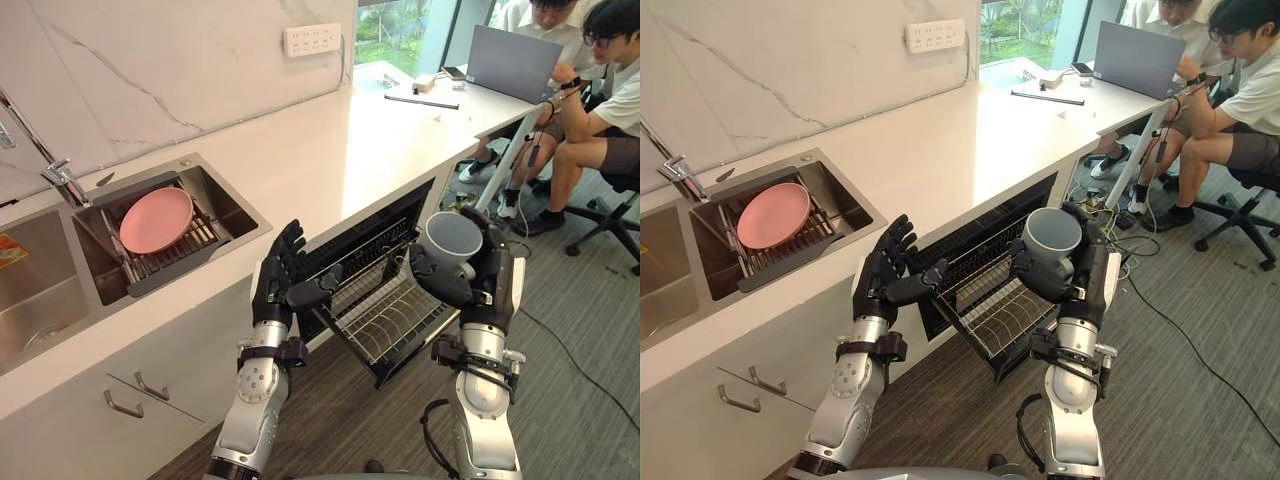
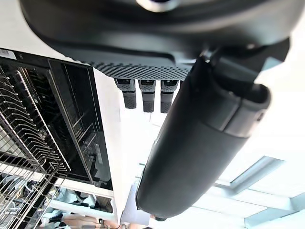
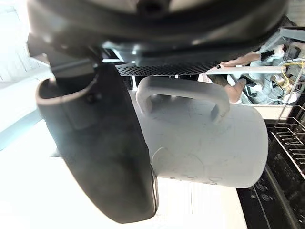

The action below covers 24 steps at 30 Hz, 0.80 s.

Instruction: Walk over to the sink, pick up the cup, carry it to the dishwasher, place the cup inside the dishwasher, then close the dishwasher door

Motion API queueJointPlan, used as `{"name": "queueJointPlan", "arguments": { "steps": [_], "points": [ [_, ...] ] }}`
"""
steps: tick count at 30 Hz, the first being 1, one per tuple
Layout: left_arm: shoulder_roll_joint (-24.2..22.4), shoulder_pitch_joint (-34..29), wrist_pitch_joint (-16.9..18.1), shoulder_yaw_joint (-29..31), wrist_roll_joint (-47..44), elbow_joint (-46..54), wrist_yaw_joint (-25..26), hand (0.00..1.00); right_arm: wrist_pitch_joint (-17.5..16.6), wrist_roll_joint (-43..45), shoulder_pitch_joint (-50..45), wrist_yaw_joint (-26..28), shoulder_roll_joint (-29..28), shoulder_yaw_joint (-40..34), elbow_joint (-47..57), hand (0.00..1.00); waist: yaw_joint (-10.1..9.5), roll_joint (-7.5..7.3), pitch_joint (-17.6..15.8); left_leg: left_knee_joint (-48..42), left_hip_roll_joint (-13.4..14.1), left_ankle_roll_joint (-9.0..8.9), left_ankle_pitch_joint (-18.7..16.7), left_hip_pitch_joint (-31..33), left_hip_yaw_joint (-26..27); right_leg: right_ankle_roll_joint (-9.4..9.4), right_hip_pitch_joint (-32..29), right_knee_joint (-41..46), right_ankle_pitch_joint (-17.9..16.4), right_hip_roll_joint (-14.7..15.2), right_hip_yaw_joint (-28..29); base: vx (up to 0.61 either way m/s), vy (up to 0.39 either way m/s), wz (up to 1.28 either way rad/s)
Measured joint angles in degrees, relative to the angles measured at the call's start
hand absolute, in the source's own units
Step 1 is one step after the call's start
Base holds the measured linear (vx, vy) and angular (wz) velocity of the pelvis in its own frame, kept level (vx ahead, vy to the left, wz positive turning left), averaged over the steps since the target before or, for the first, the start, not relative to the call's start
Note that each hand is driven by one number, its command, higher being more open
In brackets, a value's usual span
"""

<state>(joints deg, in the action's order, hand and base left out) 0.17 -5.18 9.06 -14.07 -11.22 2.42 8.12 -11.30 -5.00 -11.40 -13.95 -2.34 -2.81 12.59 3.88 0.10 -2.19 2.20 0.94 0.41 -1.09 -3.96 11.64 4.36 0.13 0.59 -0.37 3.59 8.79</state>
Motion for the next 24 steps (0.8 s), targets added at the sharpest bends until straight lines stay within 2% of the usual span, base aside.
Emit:
{"name": "queueJointPlan", "arguments": {
  "steps": [4,7,10,14,16,19,21,22,24],
  "points": [
    [1.5,-4.3,-0.1,0.1,0.0,0.0,-5.3,0.90,0.3,3.8,-0.5,3.7,1.2,-2.5,-4.5,0.30,-0.01,0.00,0.0,0.0,0.1,0.00,0.0,0.1,0.0,0.00,0.0,0.0,0.0,0.0,0.0,0.00,0.000,0.00],
    [2.2,-9.7,-0.1,1.4,0.0,-0.4,-9.2,0.90,1.1,5.0,-0.6,6.0,3.2,-5.8,-9.5,0.30,-0.43,0.07,0.0,0.0,0.2,-0.01,0.0,0.5,-0.2,0.01,-0.3,0.0,0.0,0.1,-0.4,0.00,0.000,0.01],
    [3.0,-13.7,-0.2,4.5,0.0,-2.8,-11.0,0.90,1.2,5.5,-0.5,7.0,5.0,-8.3,-13.5,0.30,-1.27,0.31,-0.2,-0.1,0.2,-0.01,0.0,1.2,-0.8,0.00,-0.5,-0.2,0.0,0.2,-1.0,0.00,-0.001,0.10],
    [4.0,-16.0,-0.6,10.2,0.0,-8.9,-10.9,0.90,1.3,7.4,0.2,7.6,7.7,-9.3,-18.3,0.30,-1.74,0.55,-0.5,-0.5,0.1,0.06,0.1,2.8,-2.0,-0.02,-1.1,-0.5,0.0,0.5,-2.3,0.00,-0.021,0.18],
    [4.5,-16.2,-0.9,12.8,0.0,-12.0,-10.8,0.90,1.4,8.2,1.0,7.7,8.5,-9.3,-20.0,0.30,-1.81,0.45,-1.5,-0.6,-0.1,0.13,0.4,3.5,-3.0,-0.04,-1.3,-0.5,0.0,0.6,-3.2,-0.01,-0.031,0.23],
    [6.0,-15.6,-1.2,15.7,0.0,-15.7,-10.6,0.90,1.6,8.3,4.7,7.7,9.8,-9.3,-22.4,0.30,-3.14,0.00,-4.9,-2.0,-0.1,0.15,0.4,5.6,-3.7,-0.09,-2.8,0.4,0.0,0.7,-4.0,-0.05,-0.019,0.15],
    [6.1,-14.6,-1.2,17.8,0.0,-18.1,-10.4,0.90,1.7,8.4,8.3,7.7,11.1,-8.8,-24.3,0.30,-3.75,-0.12,-6.9,-3.6,0.0,0.19,0.5,8.4,-4.5,-0.11,-4.9,1.5,0.0,0.8,-4.6,-0.08,-0.018,0.22],
    [6.4,-13.2,-1.2,18.6,-0.1,-20.0,-9.8,0.90,1.7,8.3,10.7,7.6,12.5,-8.2,-25.8,0.30,-4.69,-0.21,-8.5,-4.7,0.0,0.19,0.5,10.1,-4.9,-0.24,-6.4,2.5,-0.1,0.7,-5.0,-0.07,-0.016,0.17],
    [6.6,-11.8,-1.2,19.6,-0.1,-21.5,-9.2,0.90,1.7,8.3,13.0,7.7,13.5,-7.4,-27.1,0.30,-4.96,-0.26,-9.9,-5.9,0.1,0.18,0.5,12.0,-5.5,-0.29,-7.7,3.2,-0.2,0.7,-5.7,-0.07,-0.018,0.21]
  ]
}}
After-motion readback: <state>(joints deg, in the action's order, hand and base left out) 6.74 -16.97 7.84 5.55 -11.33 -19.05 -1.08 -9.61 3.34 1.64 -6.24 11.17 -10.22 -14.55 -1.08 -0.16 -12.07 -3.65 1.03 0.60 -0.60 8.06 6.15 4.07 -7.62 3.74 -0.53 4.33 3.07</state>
